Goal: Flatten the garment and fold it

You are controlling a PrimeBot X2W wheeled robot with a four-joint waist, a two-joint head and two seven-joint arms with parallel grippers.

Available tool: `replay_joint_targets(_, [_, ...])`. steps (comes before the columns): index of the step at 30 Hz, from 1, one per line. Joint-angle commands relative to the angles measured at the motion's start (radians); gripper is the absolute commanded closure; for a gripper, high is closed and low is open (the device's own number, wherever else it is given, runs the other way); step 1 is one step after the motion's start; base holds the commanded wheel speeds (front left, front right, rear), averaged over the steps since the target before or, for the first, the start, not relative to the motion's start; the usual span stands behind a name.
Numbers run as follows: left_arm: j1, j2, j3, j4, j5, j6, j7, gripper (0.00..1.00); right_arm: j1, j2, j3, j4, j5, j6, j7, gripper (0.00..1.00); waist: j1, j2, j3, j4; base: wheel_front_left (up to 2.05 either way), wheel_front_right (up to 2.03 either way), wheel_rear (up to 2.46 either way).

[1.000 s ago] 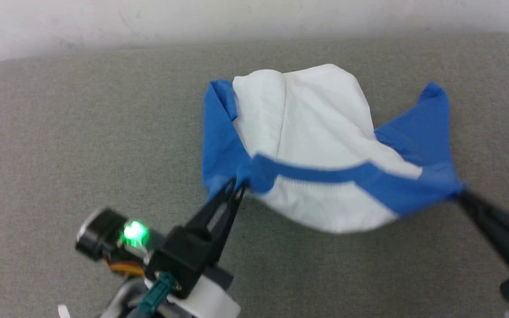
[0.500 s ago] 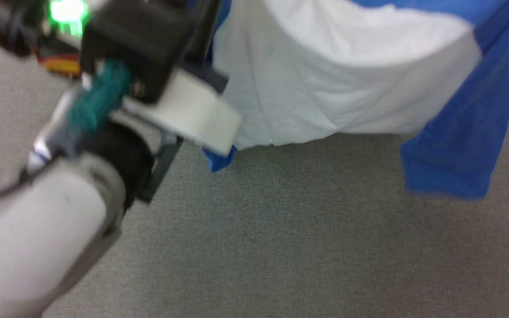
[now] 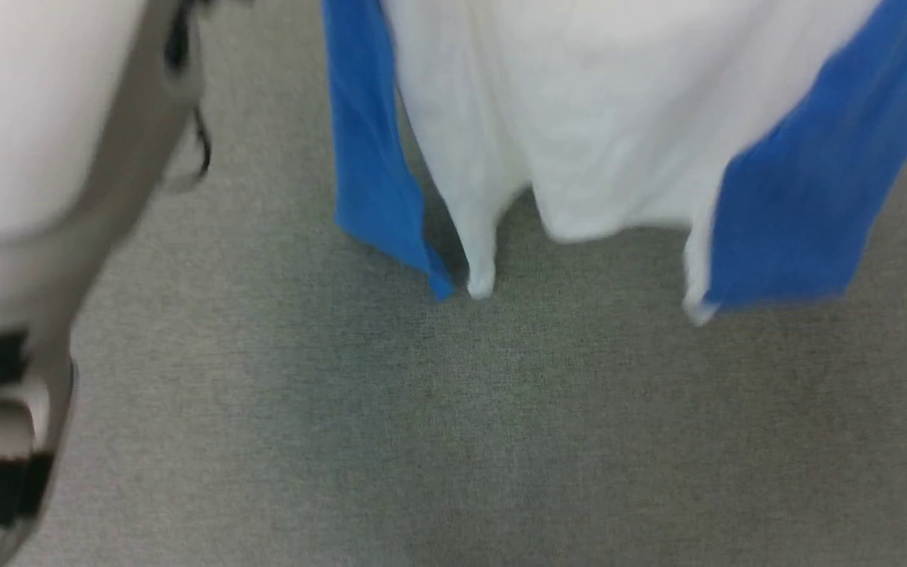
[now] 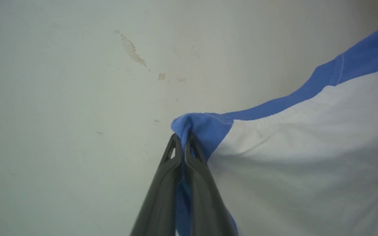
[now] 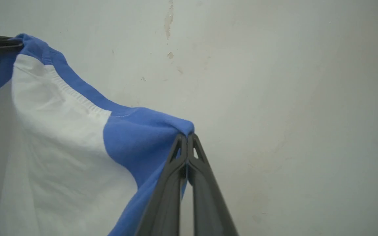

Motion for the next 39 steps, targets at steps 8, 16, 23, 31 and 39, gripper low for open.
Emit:
replay_joint_targets(8, [-0.405,-0.142,-0.018,0.359,0.165,0.049,-0.196,1.0,-0.438,0.07,0.158,0.311,-0.18,-0.002,-0.148,1.0,-0.0003,0.0,0.257,-0.006,0.0,0.0,0.0])
replay_joint_targets(16, [-0.573,-0.193,-0.042,0.491,0.241,0.091,-0.364,1.0,-0.584,0.007,0.277,0.386,-0.191,-0.002,-0.271,1.0,-0.0003,0.0,0.416,0.009,0.0,0.0,0.0])
replay_joint_targets(23, [-0.537,-0.169,-0.075,0.502,0.27,0.106,-0.465,1.0,-0.561,-0.063,0.369,0.403,-0.144,-0.002,-0.4,1.0,-0.0003,0.0,0.514,0.002,0.0,0.0,0.0])
replay_joint_targets(31, [-0.318,-0.093,-0.143,0.289,0.273,0.117,-0.433,1.0,-0.413,-0.196,0.502,0.263,-0.02,-0.002,-0.588,1.0,-0.0003,0.0,0.501,-0.019,0.0,0.0,0.0])
replay_joint_targets(39, [0.012,0.01,-0.211,-0.094,0.28,0.201,-0.325,1.0,-0.133,-0.346,0.49,0.081,0.083,-0.002,-0.651,1.0,-0.0003,0.0,0.414,-0.017,0.0,0.0,0.0])
